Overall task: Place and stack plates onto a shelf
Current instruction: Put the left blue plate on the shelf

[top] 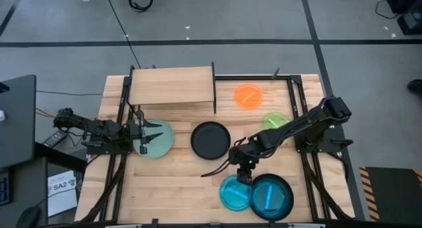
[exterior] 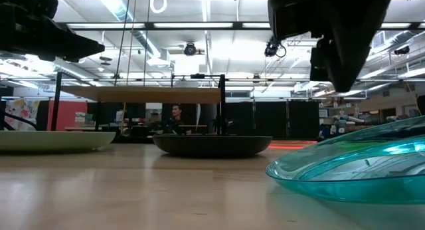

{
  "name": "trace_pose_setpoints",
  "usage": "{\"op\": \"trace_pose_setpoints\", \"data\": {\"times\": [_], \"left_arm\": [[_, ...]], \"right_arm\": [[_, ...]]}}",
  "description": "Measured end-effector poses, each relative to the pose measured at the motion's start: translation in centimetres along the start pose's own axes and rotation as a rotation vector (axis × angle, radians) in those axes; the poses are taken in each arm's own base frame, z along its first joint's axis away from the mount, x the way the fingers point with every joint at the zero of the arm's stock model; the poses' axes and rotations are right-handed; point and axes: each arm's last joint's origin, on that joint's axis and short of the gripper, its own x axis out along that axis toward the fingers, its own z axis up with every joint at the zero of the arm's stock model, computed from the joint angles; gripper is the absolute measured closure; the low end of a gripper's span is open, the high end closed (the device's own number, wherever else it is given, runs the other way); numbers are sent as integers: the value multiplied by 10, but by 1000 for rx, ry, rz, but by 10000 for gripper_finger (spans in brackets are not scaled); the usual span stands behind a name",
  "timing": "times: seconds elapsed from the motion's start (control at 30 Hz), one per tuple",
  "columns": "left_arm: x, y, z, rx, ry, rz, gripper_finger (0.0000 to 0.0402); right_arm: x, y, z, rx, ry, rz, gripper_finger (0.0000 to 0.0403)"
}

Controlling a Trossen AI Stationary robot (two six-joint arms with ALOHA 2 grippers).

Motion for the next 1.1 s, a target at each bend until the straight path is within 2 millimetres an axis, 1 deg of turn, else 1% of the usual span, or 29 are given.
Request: {"op": "trace_pose_setpoints", "data": {"times": [0.37,0.57,1.0,1.1], "left_arm": [[0,0,0,0,1,0,246],[0,0,0,1,1,0,246],[0,0,0,1,1,0,246],[0,0,0,1,2,0,246]], "right_arm": [[13,-1,-4,-1,43,-37,247],[13,-2,-4,-1,21,-67,247],[16,3,-10,-42,-20,-130,247],[19,0,-12,-45,-24,-136,247]]}}
